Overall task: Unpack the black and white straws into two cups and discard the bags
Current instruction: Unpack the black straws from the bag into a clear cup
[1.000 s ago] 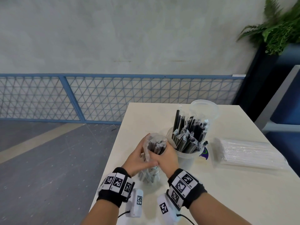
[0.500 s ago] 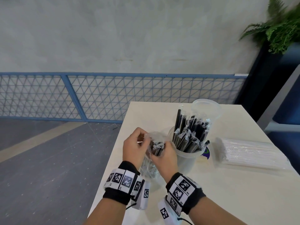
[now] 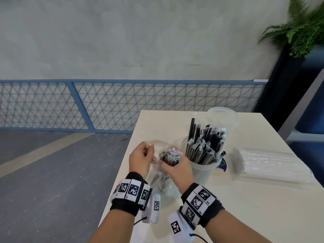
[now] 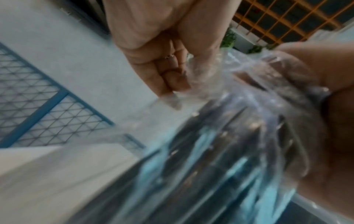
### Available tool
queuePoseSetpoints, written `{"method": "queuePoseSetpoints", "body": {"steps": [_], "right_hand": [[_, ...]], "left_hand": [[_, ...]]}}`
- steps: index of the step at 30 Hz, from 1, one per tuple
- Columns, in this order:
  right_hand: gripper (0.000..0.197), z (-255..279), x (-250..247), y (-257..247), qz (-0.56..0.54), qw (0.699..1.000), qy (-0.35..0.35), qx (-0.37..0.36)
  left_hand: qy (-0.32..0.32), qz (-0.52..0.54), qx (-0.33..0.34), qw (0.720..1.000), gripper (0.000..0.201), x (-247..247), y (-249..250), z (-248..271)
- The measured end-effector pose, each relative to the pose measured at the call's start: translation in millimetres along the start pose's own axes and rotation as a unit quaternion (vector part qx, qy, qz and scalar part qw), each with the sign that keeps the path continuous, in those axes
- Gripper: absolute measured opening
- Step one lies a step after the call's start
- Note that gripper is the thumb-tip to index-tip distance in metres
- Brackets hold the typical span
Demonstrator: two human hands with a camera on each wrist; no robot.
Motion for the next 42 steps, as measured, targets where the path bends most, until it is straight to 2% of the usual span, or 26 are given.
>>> {"method": "queuePoseSetpoints", "body": {"steps": [2, 3, 5, 6, 7, 8, 10, 13, 16, 19, 21, 23, 27, 32, 35, 37, 39, 42], "right_hand": [[0.034, -3, -3, -2, -0.033, 0.999, 0.007, 0.005], [0.036, -6, -5, -3, -0.054, 0.998, 0.014, 0.012], [0.041, -12, -9, -8, -0.082, 0.996, 0.028, 0.021], [0.045, -14, -11, -9, -0.09, 0.995, 0.035, 0.027], [0.042, -16, -13, -12, -0.098, 0.994, 0.042, 0.029], [0.034, -17, -14, -16, -0.1, 0.994, 0.046, 0.027], [0.02, -18, -15, -25, -0.093, 0.994, 0.051, 0.011], [0.024, -20, -21, -39, -0.135, 0.989, 0.058, -0.007], [0.027, -23, -28, -51, -0.203, 0.976, 0.071, -0.018], [0.046, -21, -30, -56, -0.217, 0.973, 0.061, -0.049], [0.068, -17, -25, -53, -0.13, 0.988, 0.046, -0.076], [0.078, -9, -19, -46, -0.057, 0.995, 0.048, -0.072], [0.067, -13, -17, -36, -0.05, 0.996, 0.073, -0.031], [0.042, -26, -22, -38, -0.097, 0.994, 0.04, 0.016], [0.034, -30, -36, -50, -0.13, 0.989, 0.064, -0.001], [0.032, -34, -49, -60, -0.143, 0.985, 0.096, -0.02], [0.032, -38, -64, -71, -0.152, 0.978, 0.142, -0.036], [0.033, -39, -83, -87, -0.16, 0.965, 0.198, -0.07]], "left_hand": [[-0.059, 0.057, -0.005, 0.997, 0.031, -1, -1, 2], [-0.128, 0.082, -0.013, 0.988, 0.043, 1, -2, 4], [-0.276, 0.105, -0.04, 0.955, 0.073, 7, -3, 11], [-0.324, 0.107, -0.051, 0.938, 0.086, 11, -5, 15], [-0.347, 0.093, -0.057, 0.931, 0.093, 15, -8, 19], [-0.345, 0.067, -0.06, 0.934, 0.095, 19, -12, 22], [-0.307, 0.035, -0.067, 0.949, 0.085, 25, -19, 27], [-0.269, 0.034, -0.065, 0.96, 0.063, 25, -25, 31], [-0.267, 0.006, -0.053, 0.962, 0.058, 20, -26, 30], [-0.246, 0.002, -0.043, 0.968, 0.053, 19, -21, 28], [-0.216, 0.028, -0.046, 0.975, 0.052, 21, -18, 27], [-0.195, 0.015, -0.044, 0.98, 0.052, 22, -17, 26], [-0.213, -0.043, -0.042, 0.975, 0.055, 25, -16, 28], [-0.253, -0.069, -0.039, 0.964, 0.051, 29, -15, 30], [-0.268, -0.058, -0.053, 0.96, 0.047, 26, -20, 31], [-0.271, -0.057, -0.067, 0.958, 0.058, 22, -26, 33], [-0.245, -0.046, -0.095, 0.964, 0.063, 17, -38, 34], [-0.15, -0.052, -0.131, 0.979, 0.046, 9, -54, 28]]}}
Point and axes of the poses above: each hand's wrist, its own z-axis away from the middle knuckle, its own x-axis out of the palm, y = z × x, the point moved 3 cm from there along -z, towards the middle knuckle, and after that the axes turned 3 degrees about z, right-handed, at the moved point
